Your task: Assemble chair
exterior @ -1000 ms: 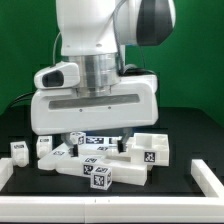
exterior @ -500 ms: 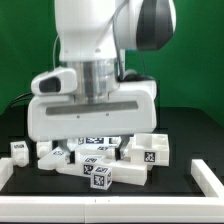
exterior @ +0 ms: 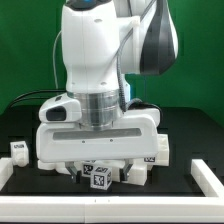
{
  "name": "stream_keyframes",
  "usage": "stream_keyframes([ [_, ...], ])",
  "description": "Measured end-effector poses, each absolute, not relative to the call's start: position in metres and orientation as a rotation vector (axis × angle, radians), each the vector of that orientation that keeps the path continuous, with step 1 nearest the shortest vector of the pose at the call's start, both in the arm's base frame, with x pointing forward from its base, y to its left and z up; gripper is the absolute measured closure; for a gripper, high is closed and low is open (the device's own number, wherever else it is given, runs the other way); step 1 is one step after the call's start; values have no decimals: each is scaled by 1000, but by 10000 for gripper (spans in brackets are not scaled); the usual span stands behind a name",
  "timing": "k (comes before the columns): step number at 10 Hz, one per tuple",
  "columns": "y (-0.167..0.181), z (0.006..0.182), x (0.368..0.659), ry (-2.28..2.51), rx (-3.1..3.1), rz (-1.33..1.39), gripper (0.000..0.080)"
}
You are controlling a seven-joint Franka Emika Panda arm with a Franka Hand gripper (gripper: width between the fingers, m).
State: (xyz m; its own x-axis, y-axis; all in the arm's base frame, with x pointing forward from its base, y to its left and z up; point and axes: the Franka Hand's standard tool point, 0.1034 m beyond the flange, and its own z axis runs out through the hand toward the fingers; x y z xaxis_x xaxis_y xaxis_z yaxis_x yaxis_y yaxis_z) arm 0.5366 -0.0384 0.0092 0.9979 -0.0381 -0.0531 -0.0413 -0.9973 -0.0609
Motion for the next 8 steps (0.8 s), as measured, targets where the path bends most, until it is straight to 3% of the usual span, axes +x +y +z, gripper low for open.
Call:
stream_keyframes([
  [2,-39,8,534,71,-3078,88,151],
  [3,-38,8,534,70,-3078,89,270],
  [4,-38,8,534,69,-3078,89,270],
  [5,-38,7,534,69,-3078,89,453],
  [6,-38,7,534,69,-3078,89,518],
  [7,-39,9,535,53,-3079,90,518],
  [8,-40,21,546,-9,-3077,78,518],
])
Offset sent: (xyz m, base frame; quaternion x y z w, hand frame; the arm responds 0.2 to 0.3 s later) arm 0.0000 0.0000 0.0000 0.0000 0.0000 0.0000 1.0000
